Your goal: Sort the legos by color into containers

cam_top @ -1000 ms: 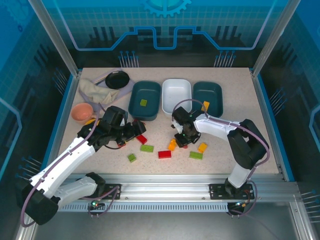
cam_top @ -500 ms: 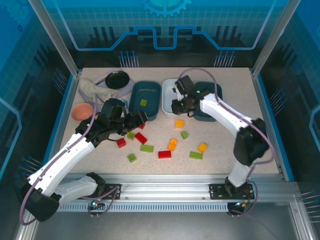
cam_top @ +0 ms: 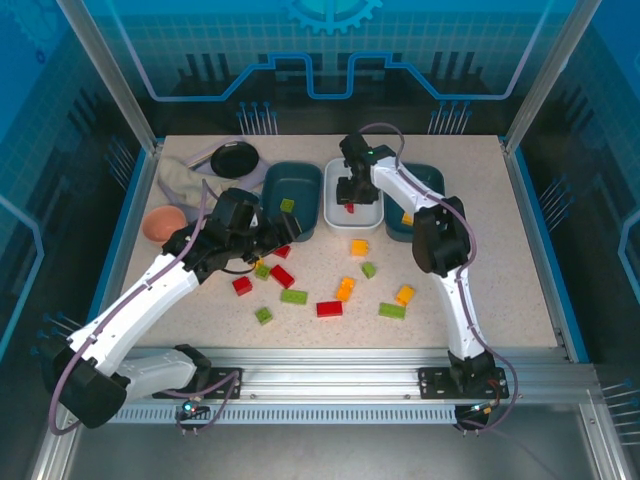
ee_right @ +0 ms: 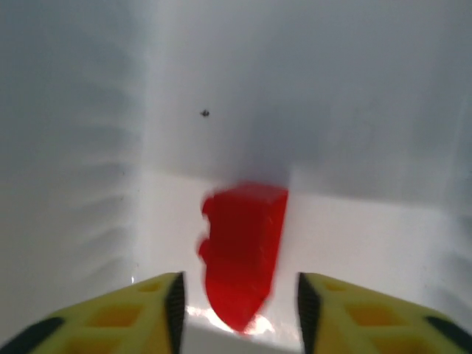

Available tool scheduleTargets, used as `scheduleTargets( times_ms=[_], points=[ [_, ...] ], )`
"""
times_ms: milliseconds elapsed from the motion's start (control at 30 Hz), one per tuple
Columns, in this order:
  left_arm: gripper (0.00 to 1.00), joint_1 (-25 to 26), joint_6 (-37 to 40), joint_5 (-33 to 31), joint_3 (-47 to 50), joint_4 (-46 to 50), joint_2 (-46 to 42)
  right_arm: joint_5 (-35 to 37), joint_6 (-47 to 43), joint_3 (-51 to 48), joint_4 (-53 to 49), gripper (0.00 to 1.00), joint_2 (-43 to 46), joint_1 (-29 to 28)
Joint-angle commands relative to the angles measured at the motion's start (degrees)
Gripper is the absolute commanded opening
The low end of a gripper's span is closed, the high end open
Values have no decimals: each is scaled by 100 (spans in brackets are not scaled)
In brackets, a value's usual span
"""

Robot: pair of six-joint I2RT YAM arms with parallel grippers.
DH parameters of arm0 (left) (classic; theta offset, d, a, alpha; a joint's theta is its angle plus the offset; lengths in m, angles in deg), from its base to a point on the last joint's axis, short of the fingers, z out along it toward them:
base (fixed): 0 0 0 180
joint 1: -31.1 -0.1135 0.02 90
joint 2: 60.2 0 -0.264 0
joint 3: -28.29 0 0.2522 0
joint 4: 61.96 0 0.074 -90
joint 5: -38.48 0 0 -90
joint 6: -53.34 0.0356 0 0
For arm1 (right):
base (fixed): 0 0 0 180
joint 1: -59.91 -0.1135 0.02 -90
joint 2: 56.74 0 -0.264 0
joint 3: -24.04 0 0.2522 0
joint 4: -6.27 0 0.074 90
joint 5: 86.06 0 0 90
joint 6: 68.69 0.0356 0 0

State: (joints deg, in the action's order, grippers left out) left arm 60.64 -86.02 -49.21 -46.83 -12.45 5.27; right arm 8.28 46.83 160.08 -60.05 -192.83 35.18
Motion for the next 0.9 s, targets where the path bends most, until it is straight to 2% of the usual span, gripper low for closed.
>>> scheduleTargets(
  times_ms=[0,100,300,433,533,633,700,767,867],
  points=[
    [80,34,125,-70,21,170,-87,30,32,-52,-206,56,587,-32],
    [80,37,155,-55,28,182,-57,80,58,-600,-46,59,1248,-32],
    [80,35,216,-42,-51,256,35,390,284,-2482,386,58,3022,-41],
    [80,39,346,302,-20,-2,146,779,1167,-3978,243,59,4339,-40],
    [80,45,561,999,19,-471,347,1007,2148,-5255,-49,67,5387,-22],
    [80,133,745,1507,-35,-773,644,599,2802,-6530,267,71,6288,52],
    [80,201,833,1657,-67,-841,857,289,3150,-7117,457,73,6555,74],
    [80,263,862,1735,-60,-929,1044,-96,3274,-7632,879,74,6624,82],
    [79,392,871,1765,-42,-1039,1257,-301,3424,-7958,1170,75,6499,89]
  ],
)
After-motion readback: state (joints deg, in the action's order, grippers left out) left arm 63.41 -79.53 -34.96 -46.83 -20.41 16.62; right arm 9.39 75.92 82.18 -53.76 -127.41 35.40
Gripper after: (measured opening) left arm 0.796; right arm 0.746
